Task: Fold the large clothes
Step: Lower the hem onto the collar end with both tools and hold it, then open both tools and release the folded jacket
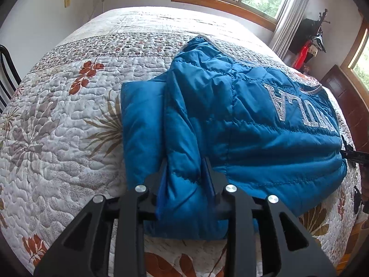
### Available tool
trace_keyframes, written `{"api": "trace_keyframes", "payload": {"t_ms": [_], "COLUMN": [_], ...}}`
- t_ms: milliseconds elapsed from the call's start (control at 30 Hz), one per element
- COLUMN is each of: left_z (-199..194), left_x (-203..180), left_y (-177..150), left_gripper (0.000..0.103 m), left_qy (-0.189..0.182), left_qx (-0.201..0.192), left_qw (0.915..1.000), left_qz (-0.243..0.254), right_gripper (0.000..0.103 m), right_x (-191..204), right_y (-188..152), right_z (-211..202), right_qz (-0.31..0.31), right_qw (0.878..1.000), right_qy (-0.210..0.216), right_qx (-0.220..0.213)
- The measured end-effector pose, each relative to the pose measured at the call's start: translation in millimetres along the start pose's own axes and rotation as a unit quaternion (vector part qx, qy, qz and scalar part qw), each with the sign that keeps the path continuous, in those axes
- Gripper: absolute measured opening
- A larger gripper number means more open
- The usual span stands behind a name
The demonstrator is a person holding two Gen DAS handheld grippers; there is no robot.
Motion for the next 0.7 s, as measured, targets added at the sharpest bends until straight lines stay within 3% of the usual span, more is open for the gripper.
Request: {"api": "trace_keyframes", "payload": {"t_ms": [167,400,700], "left_z": [-11,-27,-37], "left_x": [0,-3,0], "left_y": [-5,-11,-12], "left_gripper": [0.042,0.047,0.049], "left_qy": [0.009,0.022,0.023], "left_qx": [-0.011,-0.018,-0.028], "left_qw": [0.9999,0.9994,0.999], "left_qz": [0.009,0.022,0.027], "right_gripper": [0.01,0.021,0.024], "right_x": [-3,-4,-11], "right_y": [3,-1,-4], "right_z": [-12,-34,-54], "right_qz": [0.003,0.004,-0.006], "right_qw": [1.0,1.0,1.0], "right_qy": [0.007,0.012,-0.002], "right_qx": [-0.004,-0.011,-0.012]}}
Point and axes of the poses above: each gripper's, at about its wrist camera, not at the fingertips, and z roughly the way its jaws point, x to its left, y to its top, the point moved 10 cm from there along z, roughly the way its jaws point, and after that the axes turned 5 degrees about -z, right-handed, at the moved point
